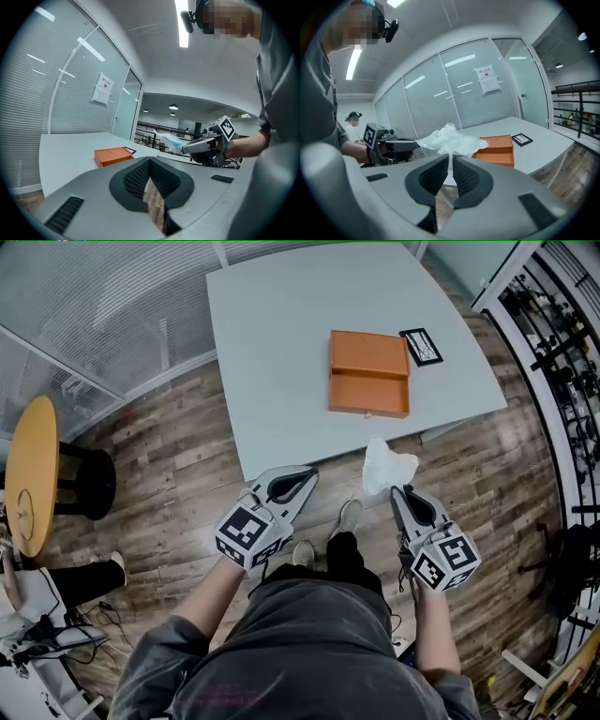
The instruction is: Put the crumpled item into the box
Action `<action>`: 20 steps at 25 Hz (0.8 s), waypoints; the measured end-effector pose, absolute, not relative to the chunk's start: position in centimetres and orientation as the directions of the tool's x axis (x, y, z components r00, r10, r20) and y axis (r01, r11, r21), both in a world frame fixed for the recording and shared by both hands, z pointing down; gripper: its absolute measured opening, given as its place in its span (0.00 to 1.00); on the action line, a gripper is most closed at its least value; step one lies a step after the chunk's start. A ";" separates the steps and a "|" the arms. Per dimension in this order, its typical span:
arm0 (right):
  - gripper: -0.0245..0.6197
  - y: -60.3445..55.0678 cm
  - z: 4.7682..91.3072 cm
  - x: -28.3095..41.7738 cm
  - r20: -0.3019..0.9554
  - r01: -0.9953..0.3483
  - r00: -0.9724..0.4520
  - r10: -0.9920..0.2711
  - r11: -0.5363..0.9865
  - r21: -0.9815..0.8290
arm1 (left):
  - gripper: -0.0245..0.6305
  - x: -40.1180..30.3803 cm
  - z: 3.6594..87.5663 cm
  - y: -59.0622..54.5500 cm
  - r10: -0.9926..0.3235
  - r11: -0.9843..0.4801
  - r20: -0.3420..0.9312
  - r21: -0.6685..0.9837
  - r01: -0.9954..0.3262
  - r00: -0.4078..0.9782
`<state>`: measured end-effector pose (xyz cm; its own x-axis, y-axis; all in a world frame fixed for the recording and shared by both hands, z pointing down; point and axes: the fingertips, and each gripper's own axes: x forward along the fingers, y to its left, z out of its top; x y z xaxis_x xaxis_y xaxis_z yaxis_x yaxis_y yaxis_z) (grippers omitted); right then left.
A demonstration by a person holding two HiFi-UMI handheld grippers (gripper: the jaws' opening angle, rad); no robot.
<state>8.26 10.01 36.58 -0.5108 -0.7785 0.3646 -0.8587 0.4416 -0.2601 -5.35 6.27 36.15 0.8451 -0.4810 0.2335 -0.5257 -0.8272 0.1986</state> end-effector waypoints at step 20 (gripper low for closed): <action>0.08 -3.1 39.3 16.9 0.391 -0.775 -0.631 -0.670 0.557 -0.297 | 0.06 4.3 38.9 -4.7 -0.548 -0.753 0.330 0.203 -0.625 0.768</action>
<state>16.90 -3.10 39.31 -0.6313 -0.6700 0.3906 -0.7754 0.5573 -0.2970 4.32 -4.68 38.92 0.7682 -0.5484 0.3303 -0.6253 -0.7534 0.2034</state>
